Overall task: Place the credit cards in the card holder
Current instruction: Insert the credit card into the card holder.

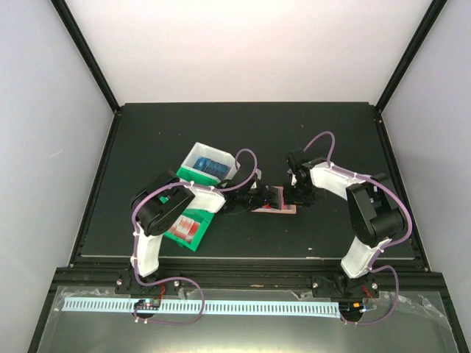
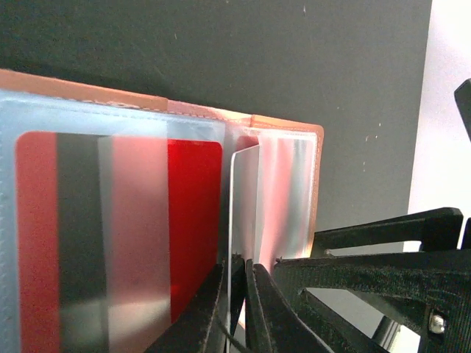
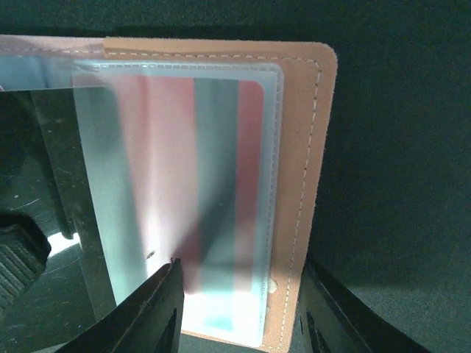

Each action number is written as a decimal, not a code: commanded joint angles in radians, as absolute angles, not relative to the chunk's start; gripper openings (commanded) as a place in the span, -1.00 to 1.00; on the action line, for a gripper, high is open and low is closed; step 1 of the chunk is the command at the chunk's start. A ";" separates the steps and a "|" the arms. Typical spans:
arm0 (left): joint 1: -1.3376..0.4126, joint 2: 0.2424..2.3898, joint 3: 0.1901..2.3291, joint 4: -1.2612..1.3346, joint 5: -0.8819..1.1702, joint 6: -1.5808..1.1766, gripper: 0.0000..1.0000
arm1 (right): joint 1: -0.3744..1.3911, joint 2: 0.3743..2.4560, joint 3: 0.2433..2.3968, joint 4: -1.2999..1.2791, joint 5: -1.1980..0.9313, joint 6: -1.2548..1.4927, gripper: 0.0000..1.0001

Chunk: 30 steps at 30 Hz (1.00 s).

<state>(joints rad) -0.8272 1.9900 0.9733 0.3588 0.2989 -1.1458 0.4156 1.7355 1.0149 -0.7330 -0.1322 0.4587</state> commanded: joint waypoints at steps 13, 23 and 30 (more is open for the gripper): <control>-0.853 2.062 1.091 0.248 0.416 -1.033 -0.66 | 0.422 1.766 0.957 -0.642 -0.221 0.470 -0.20; -0.850 1.940 1.072 0.012 0.362 -0.959 -0.22 | 0.422 1.759 0.963 -0.643 -0.221 0.471 -0.19; -0.847 1.918 1.088 -0.048 0.326 -0.946 -0.16 | 0.422 1.763 0.963 -0.639 -0.236 0.467 -0.19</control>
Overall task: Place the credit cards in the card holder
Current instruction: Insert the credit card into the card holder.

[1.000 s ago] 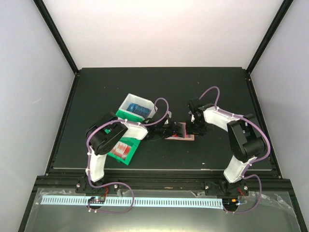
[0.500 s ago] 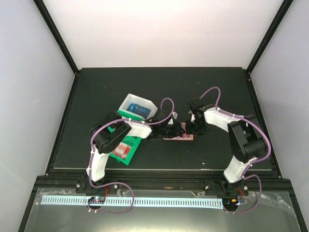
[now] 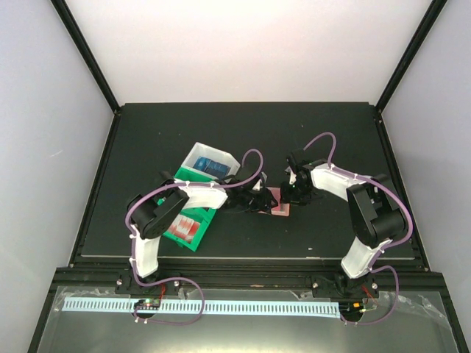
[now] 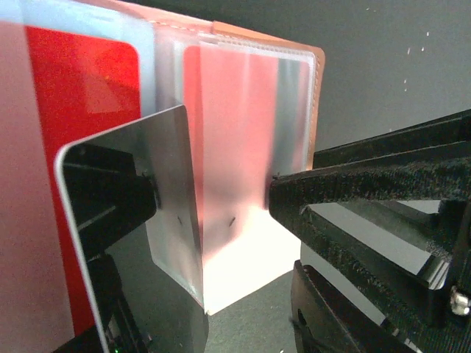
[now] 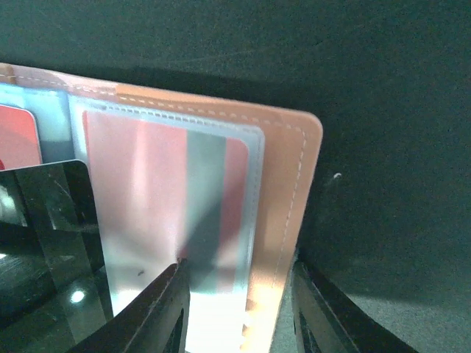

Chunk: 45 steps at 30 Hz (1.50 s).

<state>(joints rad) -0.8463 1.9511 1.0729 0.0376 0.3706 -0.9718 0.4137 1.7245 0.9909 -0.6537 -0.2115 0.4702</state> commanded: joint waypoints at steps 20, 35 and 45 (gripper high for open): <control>-0.797 1.827 1.048 -0.110 0.312 -0.941 -0.19 | 0.422 1.783 0.978 -0.642 -0.256 0.457 -0.19; -0.787 1.744 0.938 -0.068 0.302 -0.939 -0.58 | 0.422 1.795 0.997 -0.649 -0.262 0.455 -0.19; -0.773 1.780 0.948 -0.004 0.334 -0.928 -0.97 | 0.422 1.798 0.989 -0.642 -0.261 0.455 -0.20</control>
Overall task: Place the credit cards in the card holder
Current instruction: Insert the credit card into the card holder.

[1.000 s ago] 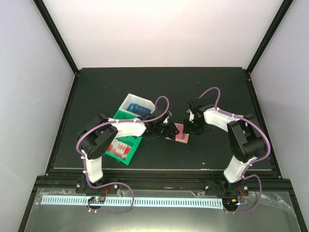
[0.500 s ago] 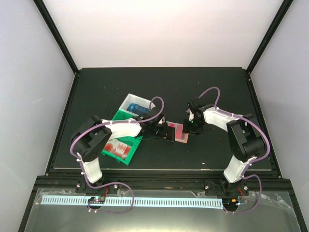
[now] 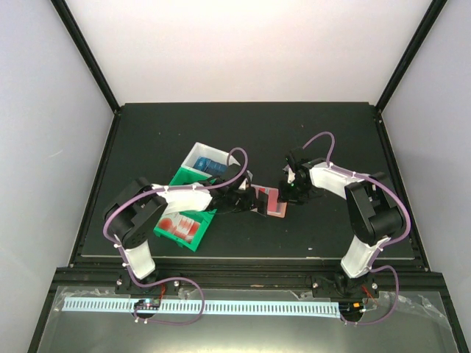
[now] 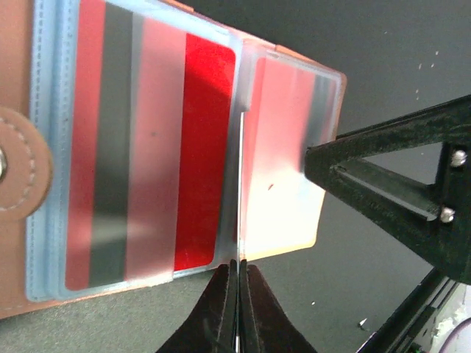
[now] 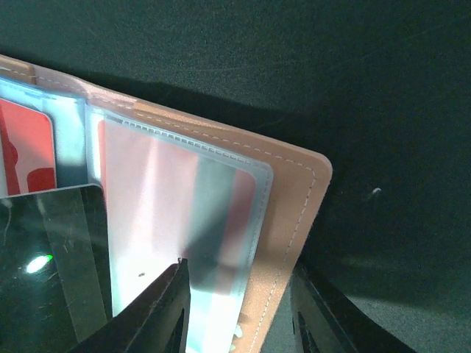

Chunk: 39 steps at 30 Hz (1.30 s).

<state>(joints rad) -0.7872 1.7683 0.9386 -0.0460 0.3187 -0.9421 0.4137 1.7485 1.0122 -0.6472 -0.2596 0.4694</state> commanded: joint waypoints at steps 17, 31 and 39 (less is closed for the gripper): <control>-0.723 1.889 1.014 0.035 0.456 -0.883 -0.97 | 0.422 1.813 0.991 -0.646 -0.259 0.451 -0.20; -0.730 1.852 0.898 0.060 0.460 -1.005 -0.97 | 0.422 1.825 0.991 -0.634 -0.265 0.462 -0.21; -0.730 1.871 0.911 0.079 0.478 -1.005 -0.97 | 0.423 1.829 0.992 -0.632 -0.270 0.461 -0.22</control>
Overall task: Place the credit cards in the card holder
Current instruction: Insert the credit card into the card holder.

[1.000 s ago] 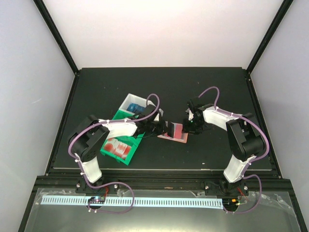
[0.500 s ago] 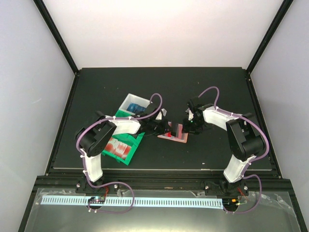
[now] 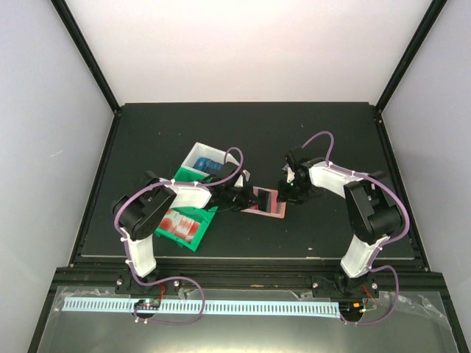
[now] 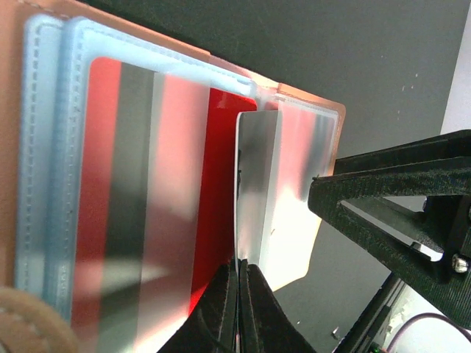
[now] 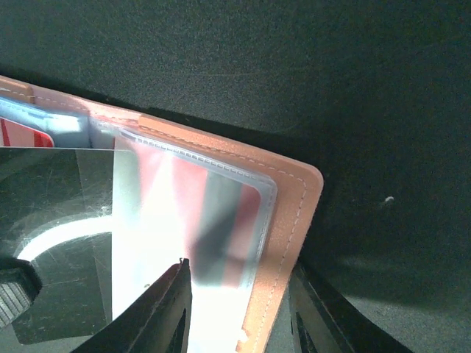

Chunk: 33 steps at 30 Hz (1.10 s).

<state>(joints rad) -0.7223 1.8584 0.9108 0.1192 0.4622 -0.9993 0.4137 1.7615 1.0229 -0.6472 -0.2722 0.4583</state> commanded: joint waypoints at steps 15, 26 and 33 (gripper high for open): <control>-0.775 1.971 1.033 0.044 0.545 -0.934 -0.97 | 0.421 1.829 0.980 -0.582 -0.358 0.488 -0.25; -0.809 1.962 1.102 -0.109 0.489 -0.865 -0.63 | 0.422 1.779 0.957 -0.561 -0.318 0.529 -0.22; -0.808 1.885 1.138 -0.250 0.437 -0.803 -0.28 | 0.422 1.717 0.970 -0.586 -0.276 0.524 -0.15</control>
